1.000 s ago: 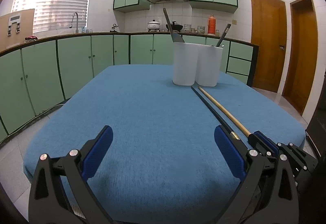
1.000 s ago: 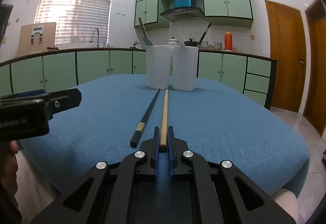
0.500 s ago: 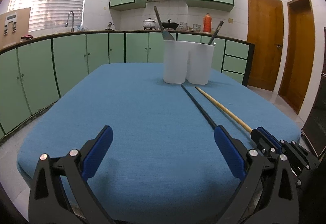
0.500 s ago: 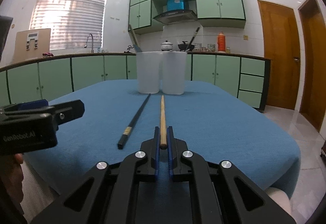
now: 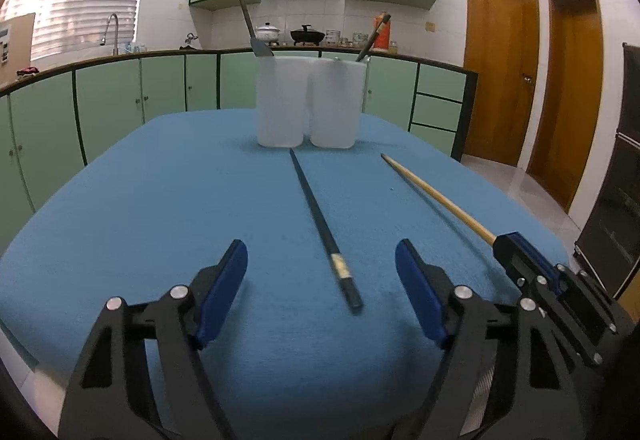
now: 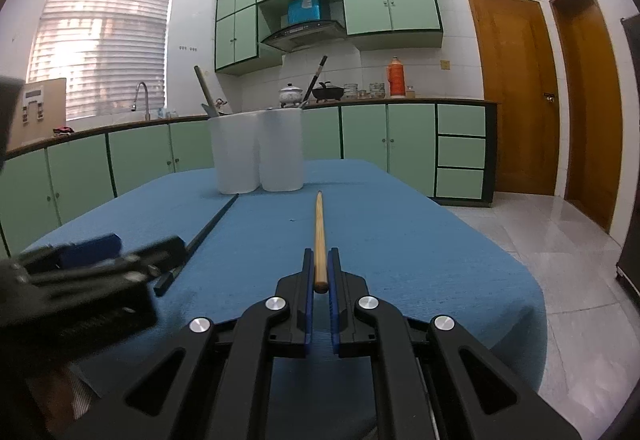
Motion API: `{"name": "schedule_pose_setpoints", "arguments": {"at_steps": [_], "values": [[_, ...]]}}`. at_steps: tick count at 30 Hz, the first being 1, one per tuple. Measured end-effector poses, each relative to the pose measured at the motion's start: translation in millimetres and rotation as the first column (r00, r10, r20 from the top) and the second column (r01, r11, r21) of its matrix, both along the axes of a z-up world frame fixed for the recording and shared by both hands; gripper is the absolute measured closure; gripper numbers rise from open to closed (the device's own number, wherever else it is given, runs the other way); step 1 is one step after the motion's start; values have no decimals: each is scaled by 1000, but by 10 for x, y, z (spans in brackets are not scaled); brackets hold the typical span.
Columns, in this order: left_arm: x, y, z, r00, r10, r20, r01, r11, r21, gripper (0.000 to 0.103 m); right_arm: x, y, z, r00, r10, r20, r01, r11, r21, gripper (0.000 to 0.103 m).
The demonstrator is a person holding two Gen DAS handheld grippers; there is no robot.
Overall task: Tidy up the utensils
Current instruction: 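Grasp the wooden chopstick with the right tool while the left tool grasps the black chopstick, then lift both chopsticks and carry them above the white holder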
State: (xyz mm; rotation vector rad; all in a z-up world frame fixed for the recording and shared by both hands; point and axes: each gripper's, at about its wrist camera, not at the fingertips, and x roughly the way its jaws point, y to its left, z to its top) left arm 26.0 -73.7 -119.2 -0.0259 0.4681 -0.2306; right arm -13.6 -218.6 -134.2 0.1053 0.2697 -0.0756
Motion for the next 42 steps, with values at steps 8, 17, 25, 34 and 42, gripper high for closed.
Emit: {"name": "schedule_pose_setpoints", "arguments": {"at_steps": [8, 17, 25, 34, 42], "values": [[-25, -88, -159, 995, 100, 21, -99, 994, -42, 57, -26, -12, -34, 1000, 4, 6, -4, 1000, 7, 96], [-75, -107, -154, 981, 183, 61, -181, 983, -33, 93, -34, -19, -35, 1000, 2, 6, -2, 1000, 12, 96], [-150, -48, -24, 980, 181, 87, -180, 983, -20, 97, -55, -31, 57, 999, 6, 33, -6, 1000, -6, 96], [-238, 45, 442, 977, 140, 162, -139, 990, -18, 97, -28, -136, 475, 993, 37, 116, -35, 999, -24, 96], [-132, 167, 1018, 973, 87, 216, -83, 996, -28, 97, 163, -256, 968, 983, 110, 146, -110, 994, -11, 96]]}}
